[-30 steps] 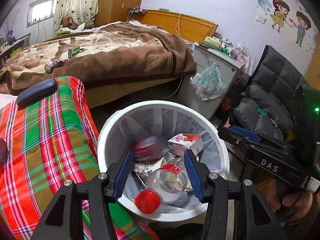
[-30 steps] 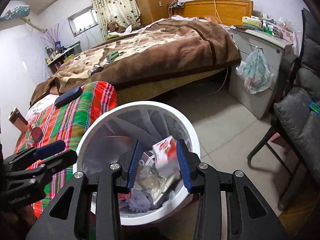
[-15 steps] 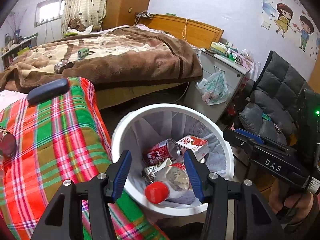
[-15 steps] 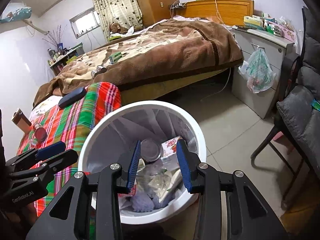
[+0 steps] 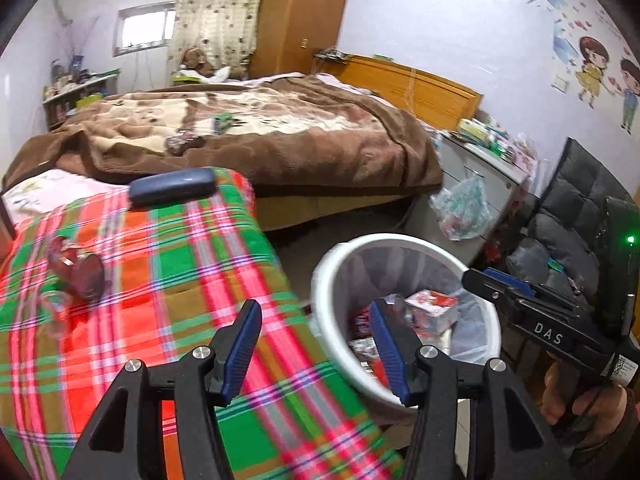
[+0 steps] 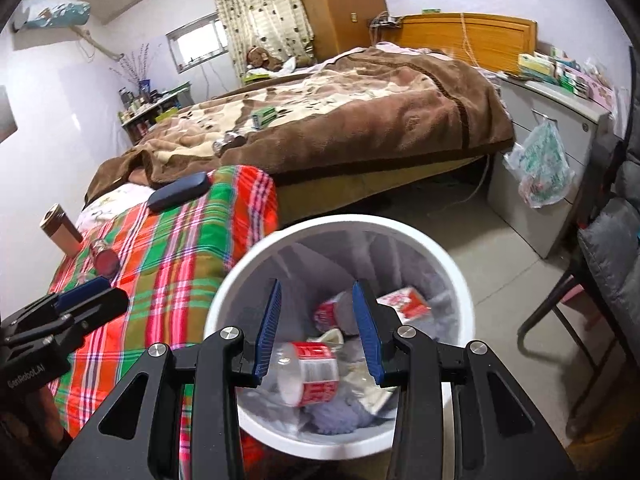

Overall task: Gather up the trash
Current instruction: 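Move both tools back over the bed toward the plastic cup and red can, then grasp the clear plastic cup with the left tool while the right tool grasps the red can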

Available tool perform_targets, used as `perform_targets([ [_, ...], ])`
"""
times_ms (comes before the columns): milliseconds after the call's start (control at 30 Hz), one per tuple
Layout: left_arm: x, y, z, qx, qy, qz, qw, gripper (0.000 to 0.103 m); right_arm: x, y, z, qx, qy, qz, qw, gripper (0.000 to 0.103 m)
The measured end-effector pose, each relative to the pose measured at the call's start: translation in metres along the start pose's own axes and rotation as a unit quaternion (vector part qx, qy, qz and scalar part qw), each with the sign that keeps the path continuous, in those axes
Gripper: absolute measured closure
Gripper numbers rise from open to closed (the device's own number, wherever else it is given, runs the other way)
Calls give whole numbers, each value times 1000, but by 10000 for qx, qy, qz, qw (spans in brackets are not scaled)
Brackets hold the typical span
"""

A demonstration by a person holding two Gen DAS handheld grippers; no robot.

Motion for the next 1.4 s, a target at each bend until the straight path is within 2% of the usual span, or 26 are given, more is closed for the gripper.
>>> perform_targets([
  [233,-56,-9,19,126,350,512,9980,45,-31,7,-9,-44,212,296,9993,63],
  [333,-84,-14,26,175,534,787,9953,45,-48,10,-14,-62,285,471,9985,54],
  [633,-163,-27,38,224,965,1441,9846,45,-105,23,-36,-160,571,1041,9928,54],
  [833,-196,-34,34,154,1165,1608,9800,45,-142,34,-50,-195,675,1429,9872,54],
  [1033,-214,-34,19,18,1297,1639,9779,45,-169,43,-68,-275,727,1666,9830,54],
  [1300,-237,-26,-11,-251,1179,1777,9767,45,-194,53,-86,-387,833,1856,9783,54],
  [1400,-247,-22,-19,-304,1251,1818,9749,45,-200,57,-92,-421,871,1851,9779,54],
])
Point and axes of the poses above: each gripper's, at about its wrist camera, not at the fingertips, and z roughly against the way its jaws point, x to its right, y to its top, the point moved 2 cm from there along -z, roughly the way its jaws point, and after that the axes turned 13 degrees about -x, right-handed, at the moved point
